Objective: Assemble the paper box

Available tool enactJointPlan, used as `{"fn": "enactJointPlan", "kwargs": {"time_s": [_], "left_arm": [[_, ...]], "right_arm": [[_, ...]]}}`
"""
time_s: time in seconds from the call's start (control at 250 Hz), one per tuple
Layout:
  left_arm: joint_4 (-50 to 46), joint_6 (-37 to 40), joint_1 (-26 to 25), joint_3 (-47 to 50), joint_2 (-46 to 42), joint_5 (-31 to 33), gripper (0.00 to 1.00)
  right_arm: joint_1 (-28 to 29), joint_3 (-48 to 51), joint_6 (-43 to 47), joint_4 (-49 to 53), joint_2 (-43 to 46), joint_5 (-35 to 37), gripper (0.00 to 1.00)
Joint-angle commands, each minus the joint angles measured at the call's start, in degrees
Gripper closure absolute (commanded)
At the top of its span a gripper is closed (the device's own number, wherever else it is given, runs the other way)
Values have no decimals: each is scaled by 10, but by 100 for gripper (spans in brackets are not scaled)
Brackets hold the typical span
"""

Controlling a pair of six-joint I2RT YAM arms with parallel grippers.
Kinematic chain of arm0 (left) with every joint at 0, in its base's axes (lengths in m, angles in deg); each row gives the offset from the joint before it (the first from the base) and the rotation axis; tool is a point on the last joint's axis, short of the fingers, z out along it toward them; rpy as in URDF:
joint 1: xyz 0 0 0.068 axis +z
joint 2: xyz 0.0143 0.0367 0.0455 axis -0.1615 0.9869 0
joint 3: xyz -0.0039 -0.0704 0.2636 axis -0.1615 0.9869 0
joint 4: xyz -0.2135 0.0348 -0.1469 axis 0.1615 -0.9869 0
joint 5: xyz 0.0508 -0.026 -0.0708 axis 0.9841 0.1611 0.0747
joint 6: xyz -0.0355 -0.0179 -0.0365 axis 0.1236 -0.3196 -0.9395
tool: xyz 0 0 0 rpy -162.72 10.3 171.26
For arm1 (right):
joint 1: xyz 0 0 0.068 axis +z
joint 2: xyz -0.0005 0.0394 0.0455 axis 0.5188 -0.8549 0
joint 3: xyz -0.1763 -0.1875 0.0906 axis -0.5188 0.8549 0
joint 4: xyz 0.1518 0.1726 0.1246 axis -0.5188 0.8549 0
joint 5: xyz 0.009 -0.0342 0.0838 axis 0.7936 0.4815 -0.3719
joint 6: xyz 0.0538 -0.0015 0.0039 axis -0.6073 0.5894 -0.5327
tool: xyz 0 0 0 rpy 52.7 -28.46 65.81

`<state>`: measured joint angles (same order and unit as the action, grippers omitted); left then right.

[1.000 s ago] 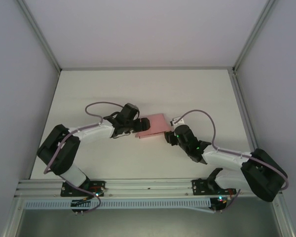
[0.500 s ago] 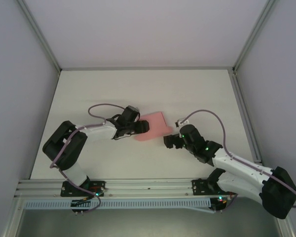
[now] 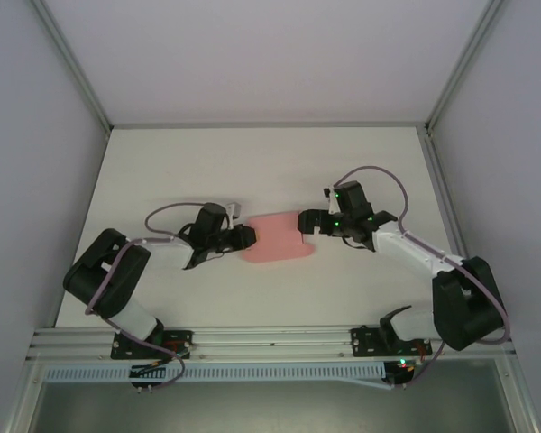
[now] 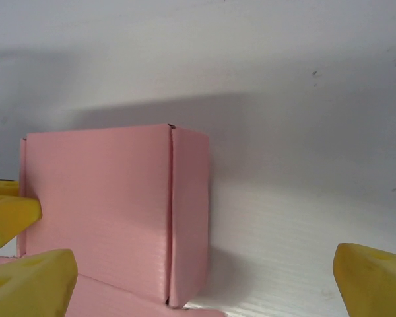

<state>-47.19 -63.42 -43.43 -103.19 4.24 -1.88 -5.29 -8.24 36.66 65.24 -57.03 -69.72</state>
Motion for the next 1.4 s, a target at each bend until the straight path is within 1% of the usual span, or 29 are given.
{"fn": "enactJointPlan", "kwargs": {"time_s": [0.0,0.04,0.068,0.096,0.176,0.264,0.407,0.499,0.575,0.635,0.679,0.731,0.747,0.783,0.827,0.882,0.906,0.922,0.93,0.966,1.01,1.054,1.114,1.158,1.202,1.242,1.302,1.354,1.397], "left_arm": [[121,-14,15,24,-4,-90,86],[114,-7,15,20,-7,-90,87],[106,1,15,17,-10,-92,91],[97,10,15,14,-14,-92,93],[84,18,18,11,-26,-94,93],[87,16,20,15,-35,-97,92],[108,10,20,11,-31,-116,91],[117,6,20,7,-27,-121,90],[115,8,20,2,-28,-120,89],[111,11,20,-2,-33,-119,83],[107,20,20,-7,-38,-118,71],[100,27,20,-13,-46,-114,69],[97,33,21,-16,-50,-113,66],[85,46,20,-24,-59,-109,58],[69,58,20,-32,-73,-98,43],[37,85,20,-46,-95,-76,20],[14,98,19,-53,-105,-60,12],[-1,109,18,-58,-112,-46,2],[-9,115,18,-61,-116,-40,1],[-44,147,13,-73,-135,-7,0],[-75,184,2,-86,-153,47,0],[-95,225,-18,-103,-165,100,0],[-121,299,-55,-134,-170,145,0],[-142,359,-85,-155,-169,179,0],[-157,415,-119,-171,-165,228,0],[-175,460,-150,-187,-158,269,0],[-199,523,-187,-202,-152,288,0],[-211,570,-213,-204,-148,299,0],[-218,606,-235,-200,-145,327,0]], "right_arm": [[-12,-8,0,-20,-21,-117,0],[-16,-6,3,-30,-30,-129,0],[-18,-7,6,-35,-37,-140,0],[-23,-7,13,-41,-46,-154,0],[-36,-12,10,-50,-73,-169,0],[-42,-10,2,-83,-98,-230,3],[-41,-2,-44,-175,-123,-331,12],[-41,5,-73,-219,-116,-362,24],[-42,9,-84,-228,-99,-371,30],[-42,11,-84,-220,-84,-373,36],[-42,11,-85,-205,-74,-368,40],[-42,8,-82,-185,-64,-368,42],[-41,8,-82,-177,-60,-367,42],[-42,6,-82,-161,-55,-361,45],[-42,1,-80,-139,-49,-355,49],[-42,-8,-78,-111,-43,-347,49],[-43,-11,-79,-99,-41,-343,47],[-44,-13,-80,-92,-39,-342,45],[-44,-14,-81,-88,-39,-340,44],[-48,-20,-86,-68,-36,-334,44],[-55,-29,-95,-46,-35,-331,46],[-63,-37,-112,-26,-37,-323,46],[-76,-42,-164,-27,-42,-321,50],[-89,-46,-212,-29,-51,-343,53],[-103,-50,-255,-37,-63,-379,58],[-112,-54,-284,-36,-71,-402,59],[-118,-64,-298,-24,-75,-419,59],[-123,-78,-299,4,-75,-415,59],[-128,-87,-301,26,-74,-412,61]]}}
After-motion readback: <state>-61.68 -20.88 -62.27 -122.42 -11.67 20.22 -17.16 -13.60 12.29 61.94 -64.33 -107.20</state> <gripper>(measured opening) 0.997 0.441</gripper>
